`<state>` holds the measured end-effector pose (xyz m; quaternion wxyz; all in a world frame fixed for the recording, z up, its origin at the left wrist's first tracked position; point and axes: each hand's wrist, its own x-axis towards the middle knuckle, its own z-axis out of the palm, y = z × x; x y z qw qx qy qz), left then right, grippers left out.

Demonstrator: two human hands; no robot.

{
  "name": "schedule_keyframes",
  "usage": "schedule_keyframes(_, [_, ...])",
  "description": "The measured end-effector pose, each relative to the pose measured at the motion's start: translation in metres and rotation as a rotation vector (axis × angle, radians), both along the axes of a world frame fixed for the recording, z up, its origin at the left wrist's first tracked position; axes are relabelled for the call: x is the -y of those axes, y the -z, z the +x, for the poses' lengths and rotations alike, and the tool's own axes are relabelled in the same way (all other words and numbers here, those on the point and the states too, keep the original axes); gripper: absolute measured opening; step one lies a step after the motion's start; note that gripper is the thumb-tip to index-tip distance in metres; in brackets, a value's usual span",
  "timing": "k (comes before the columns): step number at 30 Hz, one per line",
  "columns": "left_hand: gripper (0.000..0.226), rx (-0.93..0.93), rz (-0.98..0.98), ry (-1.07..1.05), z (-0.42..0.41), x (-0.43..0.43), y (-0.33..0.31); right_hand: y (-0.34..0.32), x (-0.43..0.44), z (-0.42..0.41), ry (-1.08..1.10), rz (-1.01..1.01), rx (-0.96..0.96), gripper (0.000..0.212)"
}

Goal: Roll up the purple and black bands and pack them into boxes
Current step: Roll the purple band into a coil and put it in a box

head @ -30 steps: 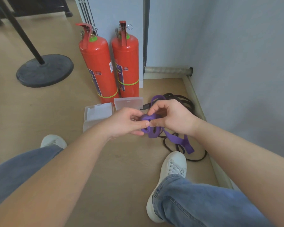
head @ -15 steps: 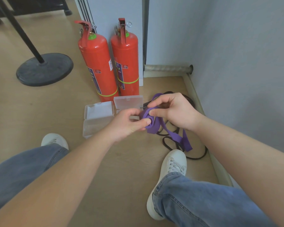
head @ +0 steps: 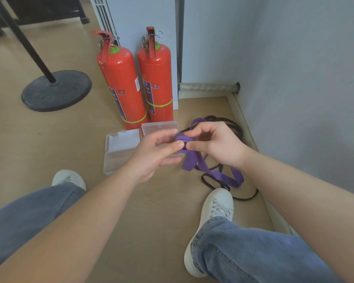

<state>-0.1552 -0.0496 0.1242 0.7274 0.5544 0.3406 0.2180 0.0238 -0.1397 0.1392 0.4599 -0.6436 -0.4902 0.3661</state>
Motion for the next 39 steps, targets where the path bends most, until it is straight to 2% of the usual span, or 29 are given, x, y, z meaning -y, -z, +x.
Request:
schedule_keyframes(2, [0.046,-0.134,0.129,0.061,-0.002,-0.003,-0.004,-0.002,0.0,-0.001,-0.06,-0.026,0.112,0.017])
schedule_keyframes(6, [0.033,-0.371,0.508,0.188,-0.001,-0.012,-0.015,-0.008,0.001,-0.004,-0.132,-0.037,0.236,0.023])
schedule_keyframes(10, [0.027,-0.378,0.642,0.201,0.0,-0.018,-0.015,-0.009,-0.001,-0.004,-0.051,0.011,0.265,0.029])
schedule_keyframes(13, [0.021,-0.293,0.614,0.154,0.001,-0.014,-0.011,-0.005,-0.002,-0.003,-0.047,-0.011,0.212,0.032])
schedule_keyframes(17, [0.027,-0.213,0.488,0.043,-0.001,-0.016,-0.005,0.002,0.001,-0.003,-0.057,-0.03,0.059,0.04])
schedule_keyframes(20, [0.032,-0.143,0.376,0.004,-0.001,-0.013,-0.005,-0.001,-0.001,-0.004,-0.029,0.009,0.007,0.037])
schedule_keyframes(22, [0.034,-0.138,0.33,0.027,-0.001,-0.012,-0.005,-0.004,-0.001,-0.003,-0.027,-0.005,0.092,0.034])
schedule_keyframes(25, [0.045,-0.32,0.587,0.13,-0.001,-0.014,-0.009,-0.007,0.0,0.003,-0.054,-0.048,0.299,0.033])
schedule_keyframes(27, [0.038,-0.391,0.675,0.174,0.001,-0.015,-0.012,-0.013,0.0,0.006,-0.099,-0.066,0.316,0.034])
schedule_keyframes(29, [0.023,-0.346,0.565,0.177,0.003,-0.014,-0.016,-0.019,-0.001,0.007,-0.146,-0.072,0.316,0.035])
schedule_keyframes(32, [0.019,-0.32,0.488,0.178,0.003,-0.015,-0.018,-0.02,0.0,0.003,-0.158,-0.088,0.314,0.031])
schedule_keyframes(34, [0.022,-0.281,0.467,0.135,0.002,-0.015,-0.017,-0.019,-0.001,0.002,-0.08,-0.056,0.22,0.025])
schedule_keyframes(36, [0.023,-0.128,0.333,0.081,0.002,-0.014,-0.015,-0.02,0.001,0.002,0.014,-0.007,0.034,0.021])
schedule_keyframes(39, [0.027,0.046,0.15,0.054,0.003,-0.011,-0.011,-0.017,0.006,-0.002,0.027,0.032,-0.189,0.019])
